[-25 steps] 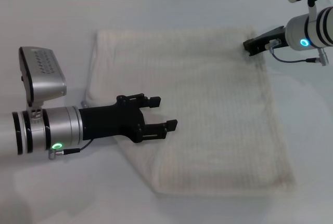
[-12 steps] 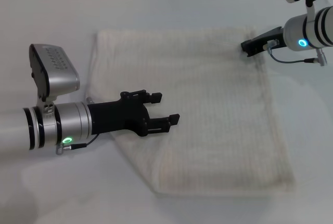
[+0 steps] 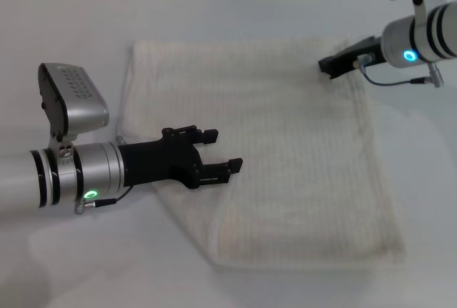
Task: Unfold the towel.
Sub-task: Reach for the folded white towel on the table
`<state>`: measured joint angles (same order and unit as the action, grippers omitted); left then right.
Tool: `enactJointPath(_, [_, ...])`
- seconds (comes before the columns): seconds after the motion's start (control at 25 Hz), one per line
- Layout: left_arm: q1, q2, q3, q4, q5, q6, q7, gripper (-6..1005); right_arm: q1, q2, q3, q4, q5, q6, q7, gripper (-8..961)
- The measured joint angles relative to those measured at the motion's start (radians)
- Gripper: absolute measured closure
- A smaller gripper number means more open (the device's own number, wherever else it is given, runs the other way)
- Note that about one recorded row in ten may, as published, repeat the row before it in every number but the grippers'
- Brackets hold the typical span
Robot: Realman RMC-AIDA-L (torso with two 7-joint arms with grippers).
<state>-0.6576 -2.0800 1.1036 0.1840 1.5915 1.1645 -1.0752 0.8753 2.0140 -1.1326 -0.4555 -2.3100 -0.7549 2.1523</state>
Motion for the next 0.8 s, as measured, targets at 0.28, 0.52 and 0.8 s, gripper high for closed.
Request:
enactJointPath(0.28, [0.000,0.000,0.000,0.003,0.003,0.000,0.000,258,0.034,-0.034,0.001,-0.085,-0.053,-0.282,0.011,956])
enactJointPath(0.52, [0.004,0.000,-0.001,0.004,0.003,0.000,0.000,260,0.036,-0.032,0.001,-0.215,-0.190,-0.439,0.073,956])
enactJointPath(0.8, [0.007,0.000,-0.001,0.011,0.003,-0.003,0.000,263,0.065,-0.030,0.001,-0.236,-0.317,-0.520,0.098,956])
